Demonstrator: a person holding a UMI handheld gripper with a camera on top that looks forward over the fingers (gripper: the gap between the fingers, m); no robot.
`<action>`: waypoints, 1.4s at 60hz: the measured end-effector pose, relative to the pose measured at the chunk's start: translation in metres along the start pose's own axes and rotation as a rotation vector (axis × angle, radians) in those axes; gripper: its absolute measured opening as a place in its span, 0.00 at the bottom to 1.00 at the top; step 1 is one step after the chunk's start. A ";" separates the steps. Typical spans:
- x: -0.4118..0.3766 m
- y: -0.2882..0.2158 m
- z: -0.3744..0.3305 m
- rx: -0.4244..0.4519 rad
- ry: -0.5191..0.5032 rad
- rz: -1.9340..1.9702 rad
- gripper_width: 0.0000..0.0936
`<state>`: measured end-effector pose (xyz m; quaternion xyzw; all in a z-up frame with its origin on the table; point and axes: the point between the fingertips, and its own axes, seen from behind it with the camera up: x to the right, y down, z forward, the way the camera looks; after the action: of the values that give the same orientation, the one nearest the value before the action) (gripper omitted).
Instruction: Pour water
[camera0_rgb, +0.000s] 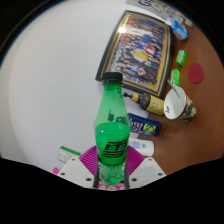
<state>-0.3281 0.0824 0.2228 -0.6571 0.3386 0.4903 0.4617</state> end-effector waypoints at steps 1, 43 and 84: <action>0.001 -0.002 0.005 -0.004 -0.006 0.048 0.36; 0.042 -0.021 0.048 -0.066 0.031 0.439 0.36; 0.111 -0.269 -0.015 0.173 0.358 -1.115 0.36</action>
<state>-0.0490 0.1615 0.1916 -0.7684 0.0535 0.0257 0.6372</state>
